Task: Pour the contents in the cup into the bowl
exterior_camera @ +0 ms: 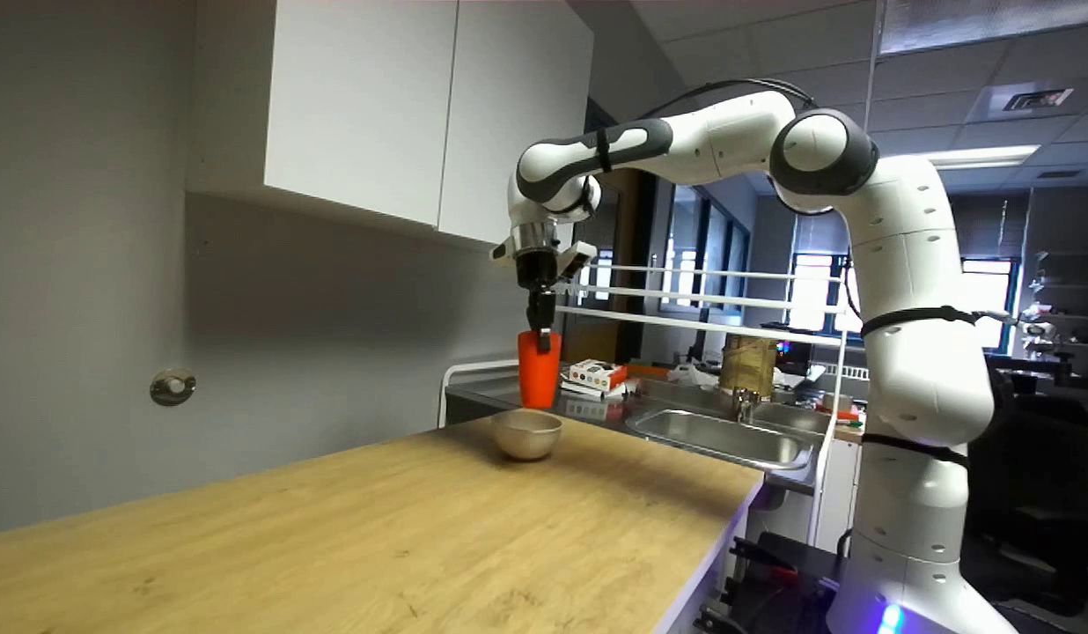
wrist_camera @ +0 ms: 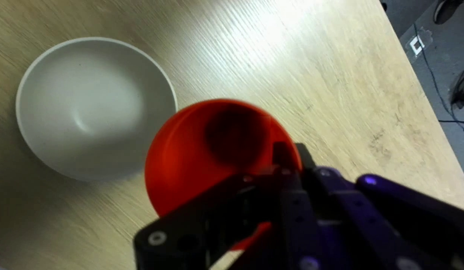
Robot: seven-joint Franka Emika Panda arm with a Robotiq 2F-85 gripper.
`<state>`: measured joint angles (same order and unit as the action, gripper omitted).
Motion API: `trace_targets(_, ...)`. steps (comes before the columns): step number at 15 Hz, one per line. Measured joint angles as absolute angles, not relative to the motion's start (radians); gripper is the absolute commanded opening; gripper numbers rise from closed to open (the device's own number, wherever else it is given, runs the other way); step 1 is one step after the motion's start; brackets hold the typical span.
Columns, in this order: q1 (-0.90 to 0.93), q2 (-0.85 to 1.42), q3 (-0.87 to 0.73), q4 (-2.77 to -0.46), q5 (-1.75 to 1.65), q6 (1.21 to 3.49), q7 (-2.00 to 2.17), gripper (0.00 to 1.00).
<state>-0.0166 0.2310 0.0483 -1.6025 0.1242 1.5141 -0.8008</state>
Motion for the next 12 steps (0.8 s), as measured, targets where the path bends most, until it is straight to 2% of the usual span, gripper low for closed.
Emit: trace_targets(12, -0.144, 0.468, 0.048, -1.390, 0.326, 1.257, -0.894, 0.05)
